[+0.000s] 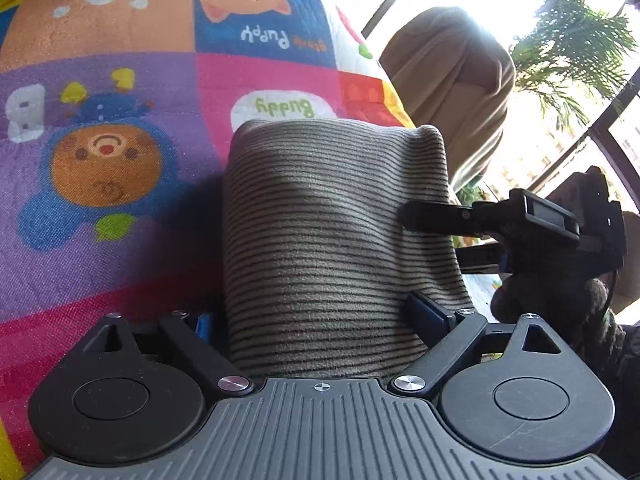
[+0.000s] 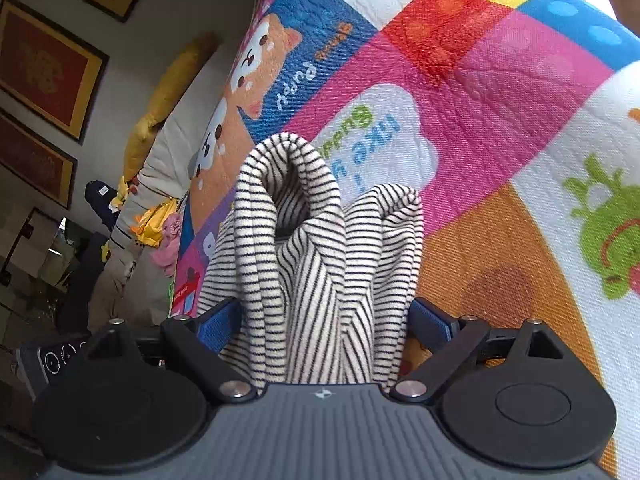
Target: Fold clothes
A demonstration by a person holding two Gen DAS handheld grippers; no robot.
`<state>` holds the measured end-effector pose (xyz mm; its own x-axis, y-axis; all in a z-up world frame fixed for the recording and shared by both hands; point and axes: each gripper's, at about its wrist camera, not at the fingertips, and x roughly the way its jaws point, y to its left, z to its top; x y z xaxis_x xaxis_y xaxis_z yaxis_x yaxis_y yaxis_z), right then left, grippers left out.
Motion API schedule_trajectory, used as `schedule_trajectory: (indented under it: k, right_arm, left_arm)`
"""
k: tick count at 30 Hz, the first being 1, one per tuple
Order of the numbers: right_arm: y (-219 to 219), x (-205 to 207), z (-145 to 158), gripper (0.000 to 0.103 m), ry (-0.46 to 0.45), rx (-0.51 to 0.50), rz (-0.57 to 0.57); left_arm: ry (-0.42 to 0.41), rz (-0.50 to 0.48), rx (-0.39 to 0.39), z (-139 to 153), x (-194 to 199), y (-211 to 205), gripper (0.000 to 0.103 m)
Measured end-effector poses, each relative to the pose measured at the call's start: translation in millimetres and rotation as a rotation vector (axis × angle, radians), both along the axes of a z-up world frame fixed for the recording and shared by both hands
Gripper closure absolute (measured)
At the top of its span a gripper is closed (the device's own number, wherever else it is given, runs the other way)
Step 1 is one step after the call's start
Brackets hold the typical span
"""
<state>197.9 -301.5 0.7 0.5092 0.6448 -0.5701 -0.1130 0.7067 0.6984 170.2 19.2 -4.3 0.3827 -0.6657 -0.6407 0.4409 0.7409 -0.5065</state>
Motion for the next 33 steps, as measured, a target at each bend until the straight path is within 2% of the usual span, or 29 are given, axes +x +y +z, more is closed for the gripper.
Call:
schedule_trajectory:
  k: [5,8,14,17,20,23,29,32,33]
  right_arm:
    - [31,12,1,0.004,-0.004,-0.008,0.038]
    - [56,27,3,0.003,-0.013,0.000,0.054]
    - [126,74,2,0.004,-0.021,0.079,0.140]
    - [168,96,6,0.004,-0.052,0.043,0.183]
    - [196,103,17,0.004,-0.110,-0.112,0.199]
    - [207,87,46,0.004,-0.277,-0.290,0.211]
    - [223,92,76,0.003,-0.489,-0.650,0.100]
    - [229,112,44,0.000,-0.434,-0.807,0.143]
    - [226,113,39,0.000,-0.436,-0.806,0.136]
  left_arm:
    - [-0.028,0.030,-0.027,0,0,9,0.011]
    - [-0.046,0.056,-0.041,2,1,18,0.011]
    - [-0.077,0.231,-0.035,11,18,81,0.011]
    - [-0.076,0.324,-0.031,12,26,112,0.011]
    - [-0.076,0.361,-0.029,10,27,118,0.010]
    - [-0.107,0.377,-0.020,11,22,118,0.008]
    - [-0.164,0.397,0.004,11,12,116,0.007]
    - [-0.185,0.414,0.008,19,4,119,0.008]
    - [-0.193,0.421,0.006,22,1,122,0.008]
